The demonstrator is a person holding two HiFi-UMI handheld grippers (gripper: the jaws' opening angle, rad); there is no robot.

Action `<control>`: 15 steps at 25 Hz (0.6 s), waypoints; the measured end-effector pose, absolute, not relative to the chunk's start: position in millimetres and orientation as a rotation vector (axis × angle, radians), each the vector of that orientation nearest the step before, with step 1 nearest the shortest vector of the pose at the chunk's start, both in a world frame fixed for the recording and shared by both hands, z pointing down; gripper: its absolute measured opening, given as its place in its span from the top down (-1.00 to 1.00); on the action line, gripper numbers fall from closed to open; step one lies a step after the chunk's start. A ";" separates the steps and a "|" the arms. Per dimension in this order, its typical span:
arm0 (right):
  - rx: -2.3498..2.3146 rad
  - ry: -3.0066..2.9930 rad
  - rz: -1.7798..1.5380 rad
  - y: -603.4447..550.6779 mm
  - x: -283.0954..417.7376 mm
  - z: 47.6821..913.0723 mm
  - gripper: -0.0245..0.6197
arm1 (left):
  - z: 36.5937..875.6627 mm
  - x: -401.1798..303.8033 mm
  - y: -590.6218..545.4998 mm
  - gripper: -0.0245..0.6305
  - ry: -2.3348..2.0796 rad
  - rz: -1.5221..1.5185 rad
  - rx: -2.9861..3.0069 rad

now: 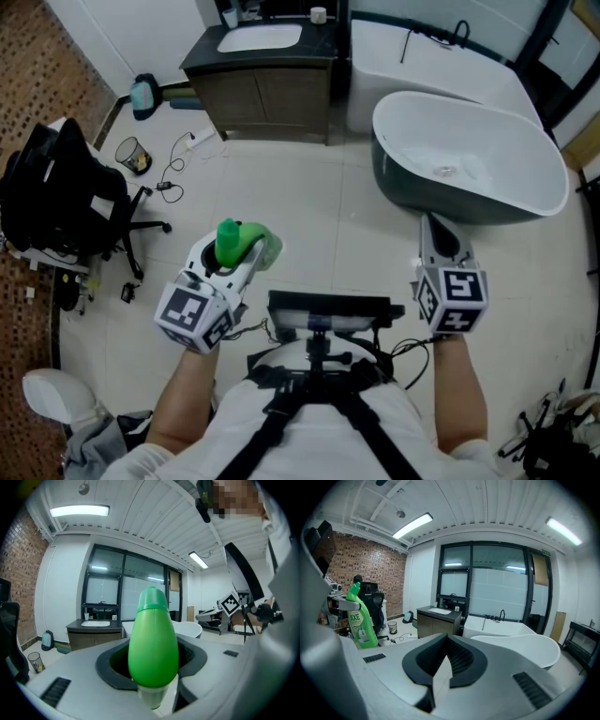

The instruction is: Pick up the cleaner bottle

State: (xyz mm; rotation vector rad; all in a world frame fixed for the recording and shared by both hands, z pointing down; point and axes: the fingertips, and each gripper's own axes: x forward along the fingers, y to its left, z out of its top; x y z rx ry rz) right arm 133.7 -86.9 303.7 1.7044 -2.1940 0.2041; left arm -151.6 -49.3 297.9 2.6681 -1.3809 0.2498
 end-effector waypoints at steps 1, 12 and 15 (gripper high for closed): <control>1.701 -2.193 0.201 -86.9 133.4 304.0 0.91 | 297.9 -151.1 -49.2 0.36 -1.379 0.250 2.670; 1.684 -2.196 0.189 -88.4 130.5 303.1 0.91 | 296.2 -149.7 -50.0 0.36 -1.378 0.250 2.673; 1.680 -2.199 0.190 -88.5 130.1 304.6 0.91 | 297.4 -149.3 -49.5 0.36 -1.377 0.255 2.674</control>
